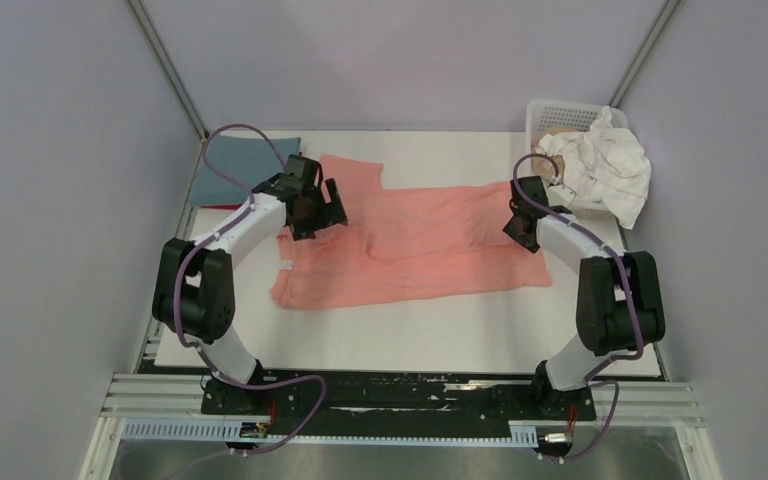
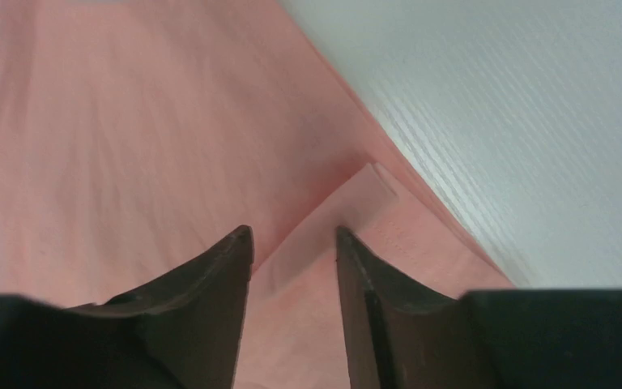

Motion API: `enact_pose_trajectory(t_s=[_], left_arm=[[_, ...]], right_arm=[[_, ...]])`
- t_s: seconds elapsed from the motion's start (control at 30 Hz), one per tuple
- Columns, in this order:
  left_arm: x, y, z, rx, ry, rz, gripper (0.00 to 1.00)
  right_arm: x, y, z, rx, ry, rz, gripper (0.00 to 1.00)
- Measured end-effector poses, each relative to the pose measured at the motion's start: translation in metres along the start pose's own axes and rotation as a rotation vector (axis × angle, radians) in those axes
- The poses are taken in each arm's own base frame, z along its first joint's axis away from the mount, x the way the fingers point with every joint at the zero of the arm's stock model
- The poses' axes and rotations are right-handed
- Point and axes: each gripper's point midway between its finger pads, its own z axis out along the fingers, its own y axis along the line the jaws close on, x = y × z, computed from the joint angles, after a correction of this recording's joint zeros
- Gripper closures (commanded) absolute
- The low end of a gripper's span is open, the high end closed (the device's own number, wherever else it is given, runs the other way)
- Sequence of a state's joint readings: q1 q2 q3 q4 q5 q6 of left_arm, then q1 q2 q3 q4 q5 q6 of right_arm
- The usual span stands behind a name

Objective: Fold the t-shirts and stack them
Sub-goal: Fold the flattened tshirt in 1/3 of the way

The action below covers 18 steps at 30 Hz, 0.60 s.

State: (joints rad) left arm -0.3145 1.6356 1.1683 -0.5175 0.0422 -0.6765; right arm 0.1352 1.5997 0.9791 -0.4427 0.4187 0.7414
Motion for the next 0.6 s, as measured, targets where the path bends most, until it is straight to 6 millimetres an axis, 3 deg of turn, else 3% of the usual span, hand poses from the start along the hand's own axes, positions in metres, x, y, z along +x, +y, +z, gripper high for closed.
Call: enact_pose_trajectory(t_s=[0.07, 0.1, 0.2, 0.3, 0.47, 0.6], left_arm=[[-0.015, -0.001, 0.007, -0.032, -0.01, -0.004, 0.0], [-0.022, -0.001, 0.008, -0.047, -0.022, -0.006, 0.0], [-0.035, -0.001, 0.002, -0.064, -0.06, -0.01, 0.0], [-0.031, -0.001, -0.011, -0.035, -0.081, -0.009, 0.0], [0.01, 0.0, -0.026, 0.073, -0.048, -0.002, 0.0], [0.049, 0.005, -0.011, 0.136, 0.038, -0.014, 0.0]], right_arm=[[-0.008, 0.004, 0.004, 0.004, -0.012, -0.008, 0.04], [-0.012, 0.006, 0.004, -0.001, -0.021, -0.007, 0.0], [-0.021, 0.011, -0.003, -0.033, -0.042, -0.02, 0.0], [-0.024, 0.014, -0.017, -0.095, -0.053, -0.033, 0.0], [0.002, 0.028, -0.039, -0.302, 0.025, -0.101, 0.0], [0.042, 0.045, -0.035, -0.438, 0.166, -0.166, 0.0]])
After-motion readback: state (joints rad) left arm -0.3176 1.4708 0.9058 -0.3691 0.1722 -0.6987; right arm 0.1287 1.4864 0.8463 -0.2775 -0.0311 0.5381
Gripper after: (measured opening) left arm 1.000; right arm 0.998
